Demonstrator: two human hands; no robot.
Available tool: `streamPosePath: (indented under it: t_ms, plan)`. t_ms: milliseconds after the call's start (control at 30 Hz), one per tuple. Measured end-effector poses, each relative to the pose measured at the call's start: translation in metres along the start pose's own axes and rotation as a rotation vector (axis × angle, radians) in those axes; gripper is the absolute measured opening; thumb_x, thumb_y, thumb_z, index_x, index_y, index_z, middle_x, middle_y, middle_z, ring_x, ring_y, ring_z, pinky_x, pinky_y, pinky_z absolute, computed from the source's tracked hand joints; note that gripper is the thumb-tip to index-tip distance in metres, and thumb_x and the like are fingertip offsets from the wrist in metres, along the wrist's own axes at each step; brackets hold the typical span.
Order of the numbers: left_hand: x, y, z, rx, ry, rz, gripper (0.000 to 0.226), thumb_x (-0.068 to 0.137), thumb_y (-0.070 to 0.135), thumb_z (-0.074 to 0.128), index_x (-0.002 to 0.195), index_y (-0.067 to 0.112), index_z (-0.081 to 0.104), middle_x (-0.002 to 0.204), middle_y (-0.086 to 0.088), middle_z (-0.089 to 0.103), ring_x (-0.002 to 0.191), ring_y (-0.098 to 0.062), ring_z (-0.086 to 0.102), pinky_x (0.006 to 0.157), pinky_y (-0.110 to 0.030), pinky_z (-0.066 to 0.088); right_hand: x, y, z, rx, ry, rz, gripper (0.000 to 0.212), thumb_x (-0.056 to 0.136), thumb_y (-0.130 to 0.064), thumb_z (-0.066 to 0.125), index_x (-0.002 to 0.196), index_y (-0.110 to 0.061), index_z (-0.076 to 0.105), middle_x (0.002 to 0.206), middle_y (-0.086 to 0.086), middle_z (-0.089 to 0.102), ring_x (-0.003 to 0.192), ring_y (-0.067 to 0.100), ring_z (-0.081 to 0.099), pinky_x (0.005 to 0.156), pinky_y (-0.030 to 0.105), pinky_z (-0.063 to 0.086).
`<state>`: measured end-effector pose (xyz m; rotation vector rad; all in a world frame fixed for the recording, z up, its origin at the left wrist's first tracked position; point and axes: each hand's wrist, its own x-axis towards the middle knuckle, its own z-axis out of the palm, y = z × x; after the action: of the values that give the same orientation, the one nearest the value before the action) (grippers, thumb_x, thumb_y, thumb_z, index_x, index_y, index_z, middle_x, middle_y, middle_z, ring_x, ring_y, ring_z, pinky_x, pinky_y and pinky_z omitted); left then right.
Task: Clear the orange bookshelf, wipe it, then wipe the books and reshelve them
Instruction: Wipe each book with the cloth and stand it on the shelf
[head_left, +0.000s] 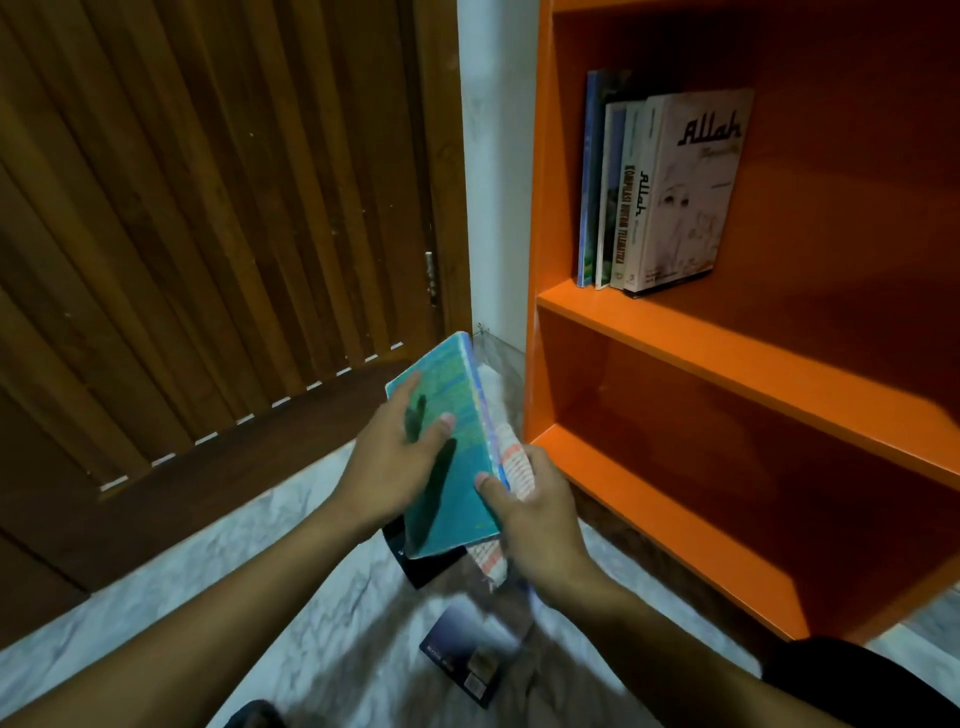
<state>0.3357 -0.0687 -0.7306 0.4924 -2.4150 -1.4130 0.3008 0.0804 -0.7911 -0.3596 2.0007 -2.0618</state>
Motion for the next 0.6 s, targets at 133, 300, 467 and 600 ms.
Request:
streamPosePath:
  t_ms: [133, 300, 467, 600]
  plan:
    - [-0.009, 0.015, 0.013, -0.406, -0.033, -0.141, 0.066, 0.097, 0.034, 0.061, 0.153, 0.039, 0.028, 0.129, 0.004, 0.057, 0.104, -0.014, 0.065, 0.083, -0.043, 0.061, -0.010, 0.004, 0.000, -0.390, -0.032, -0.268, 0.029, 0.093, -0.024, 0.066, 0.119, -0.031, 0.055, 0.103, -0.013, 0.068, 0.090, -0.002, 0.064, 0.064, 0.007, 0.046]
    - [-0.006, 0.006, 0.013, -0.512, 0.161, -0.187, 0.052, 0.100, 0.016, 0.058, 0.145, 0.033, 0.039, 0.114, -0.011, 0.069, 0.096, -0.026, 0.071, 0.073, -0.047, 0.063, -0.016, 0.007, 0.001, -0.500, -0.069, -0.470, 0.041, 0.093, -0.023, 0.067, 0.130, -0.031, 0.054, 0.121, -0.017, 0.066, 0.105, -0.008, 0.060, 0.081, 0.000, 0.041]
    - [-0.009, 0.009, 0.007, -0.642, 0.208, -0.241, 0.043, 0.102, 0.005, 0.046, 0.138, 0.029, 0.047, 0.098, -0.004, 0.072, 0.096, -0.030, 0.072, 0.063, -0.040, 0.064, -0.013, 0.009, 0.000, -0.550, -0.037, -0.567, 0.043, 0.091, -0.020, 0.068, 0.132, -0.026, 0.056, 0.128, -0.012, 0.065, 0.109, -0.001, 0.060, 0.086, -0.002, 0.037]
    - [-0.012, 0.011, 0.007, -0.721, 0.220, -0.286, 0.023, 0.098, 0.019, 0.062, 0.120, 0.024, 0.056, 0.103, -0.010, 0.071, 0.076, -0.025, 0.072, 0.045, -0.026, 0.053, -0.011, 0.019, 0.001, -0.692, 0.004, -0.727, 0.045, 0.083, -0.013, 0.073, 0.126, -0.017, 0.061, 0.123, -0.001, 0.069, 0.109, 0.009, 0.061, 0.093, 0.007, 0.038]
